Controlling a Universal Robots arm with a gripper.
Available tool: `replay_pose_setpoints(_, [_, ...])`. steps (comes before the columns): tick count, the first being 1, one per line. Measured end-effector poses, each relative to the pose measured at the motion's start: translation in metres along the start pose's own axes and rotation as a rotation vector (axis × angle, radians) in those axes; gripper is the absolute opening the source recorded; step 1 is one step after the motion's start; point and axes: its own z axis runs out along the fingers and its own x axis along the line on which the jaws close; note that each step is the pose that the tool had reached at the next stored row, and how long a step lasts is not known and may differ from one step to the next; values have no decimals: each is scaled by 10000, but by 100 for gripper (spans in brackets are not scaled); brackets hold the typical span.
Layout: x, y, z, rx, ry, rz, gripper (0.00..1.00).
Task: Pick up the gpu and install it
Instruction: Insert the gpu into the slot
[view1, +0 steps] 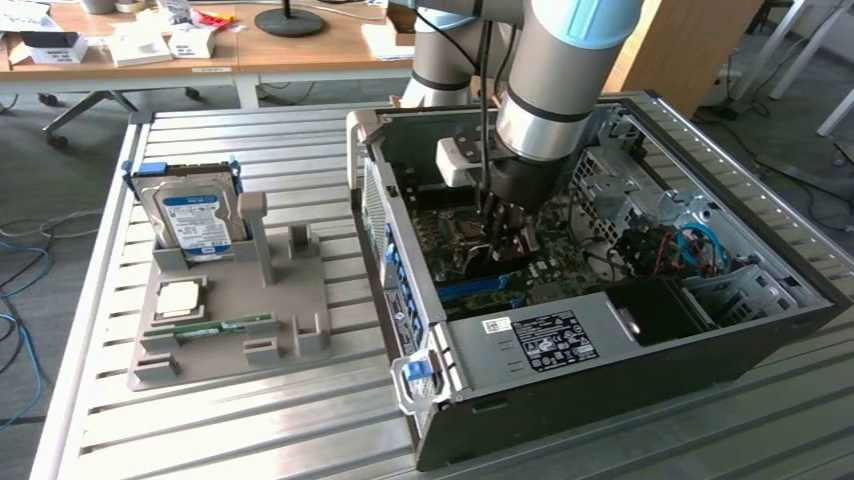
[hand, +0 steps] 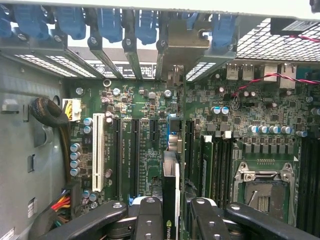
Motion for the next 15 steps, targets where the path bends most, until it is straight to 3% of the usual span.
replay_pose_setpoints(15, [3,4,57,1,-2,0,26])
